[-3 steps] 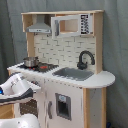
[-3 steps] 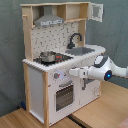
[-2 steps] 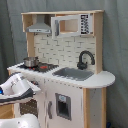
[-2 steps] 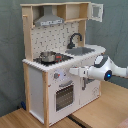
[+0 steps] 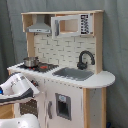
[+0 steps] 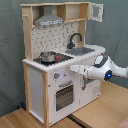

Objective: Play with the kitchen

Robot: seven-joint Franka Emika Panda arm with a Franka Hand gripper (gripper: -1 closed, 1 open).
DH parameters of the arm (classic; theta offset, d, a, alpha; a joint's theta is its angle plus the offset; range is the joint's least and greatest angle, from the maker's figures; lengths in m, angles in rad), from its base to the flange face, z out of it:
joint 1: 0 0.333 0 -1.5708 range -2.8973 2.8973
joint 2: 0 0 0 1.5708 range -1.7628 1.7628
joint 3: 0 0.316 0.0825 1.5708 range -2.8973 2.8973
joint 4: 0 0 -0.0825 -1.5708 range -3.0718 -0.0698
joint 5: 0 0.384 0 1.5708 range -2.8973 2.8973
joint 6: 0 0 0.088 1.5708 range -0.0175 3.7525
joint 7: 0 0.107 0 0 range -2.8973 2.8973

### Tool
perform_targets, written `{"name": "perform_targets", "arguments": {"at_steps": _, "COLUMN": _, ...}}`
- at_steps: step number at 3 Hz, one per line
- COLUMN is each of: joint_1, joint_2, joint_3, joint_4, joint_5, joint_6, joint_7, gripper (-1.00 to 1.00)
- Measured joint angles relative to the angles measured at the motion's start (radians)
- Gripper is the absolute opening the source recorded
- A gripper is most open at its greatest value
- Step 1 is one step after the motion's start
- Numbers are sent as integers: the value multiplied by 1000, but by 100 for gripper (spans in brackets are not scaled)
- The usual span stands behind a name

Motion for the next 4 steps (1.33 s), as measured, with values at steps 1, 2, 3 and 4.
{"name": "perform_targets", "arguments": {"at_steps": 1, "joint_1": 1, "joint_2": 0, "joint_3": -1, "joint_4": 0, "joint_5": 0, "joint_6": 1, "joint_7": 110, "gripper": -100}}
{"name": "perform_targets", "arguments": {"at_steps": 2, "joint_1": 2, "joint_2": 0, "joint_3": -1, "joint_4": -1, "joint_5": 0, "joint_6": 1, "joint_7": 221, "gripper": -100}}
{"name": "perform_targets", "arguments": {"at_steps": 3, "joint_1": 3, "joint_2": 0, "joint_3": -2, "joint_4": -1, "joint_5": 0, "joint_6": 1, "joint_7": 322, "gripper": -100}}
{"name": "perform_targets", "arguments": {"at_steps": 4, "joint_1": 4, "joint_2": 0, "joint_3": -2, "joint_4": -1, "joint_5": 0, "joint_6": 1, "joint_7": 423, "gripper": -100}}
